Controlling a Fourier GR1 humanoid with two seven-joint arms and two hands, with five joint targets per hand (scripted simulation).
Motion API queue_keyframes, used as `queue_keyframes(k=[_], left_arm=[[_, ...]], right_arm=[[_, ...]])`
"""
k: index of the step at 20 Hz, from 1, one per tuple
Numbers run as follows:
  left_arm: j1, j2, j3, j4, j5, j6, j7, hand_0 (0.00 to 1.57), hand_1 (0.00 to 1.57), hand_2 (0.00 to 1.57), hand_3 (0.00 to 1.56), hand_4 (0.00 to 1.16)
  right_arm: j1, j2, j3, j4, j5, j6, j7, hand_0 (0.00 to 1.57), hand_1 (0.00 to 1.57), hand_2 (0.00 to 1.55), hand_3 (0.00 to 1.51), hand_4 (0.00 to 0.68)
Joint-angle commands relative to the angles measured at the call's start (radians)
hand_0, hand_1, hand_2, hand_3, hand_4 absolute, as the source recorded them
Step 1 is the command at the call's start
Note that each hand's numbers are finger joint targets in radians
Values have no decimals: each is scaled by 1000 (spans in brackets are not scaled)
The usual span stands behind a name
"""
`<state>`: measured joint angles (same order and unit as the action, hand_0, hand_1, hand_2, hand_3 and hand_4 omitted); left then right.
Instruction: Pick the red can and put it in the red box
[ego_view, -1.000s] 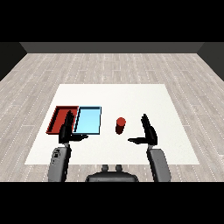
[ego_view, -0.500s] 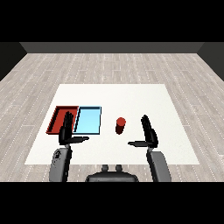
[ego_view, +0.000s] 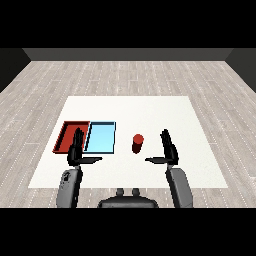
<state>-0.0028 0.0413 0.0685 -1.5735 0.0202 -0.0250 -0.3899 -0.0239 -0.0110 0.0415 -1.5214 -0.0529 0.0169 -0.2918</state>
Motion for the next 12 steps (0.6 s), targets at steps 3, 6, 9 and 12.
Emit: queue_keyframes(k=[3,6,9,12], left_arm=[[28,8,-1,-32,18,-18,2,0,0,0,0,0],[-22,-37,-40,12,-37,50,13,0,0,0,0,0],[-34,-1,9,-13,14,25,36,0,0,0,0,0],[-30,-30,-16,61,-8,34,-32,0,0,0,0,0]], right_arm=[[20,11,49,23,-1,-21,-27,0,0,0,0,0],[-67,-10,-12,45,-29,-2,28,0,0,0,0,0],[-26,10,37,52,-61,-28,3,0,0,0,0,0],[-146,11,-24,246,-64,5,-79,0,0,0,0,0]])
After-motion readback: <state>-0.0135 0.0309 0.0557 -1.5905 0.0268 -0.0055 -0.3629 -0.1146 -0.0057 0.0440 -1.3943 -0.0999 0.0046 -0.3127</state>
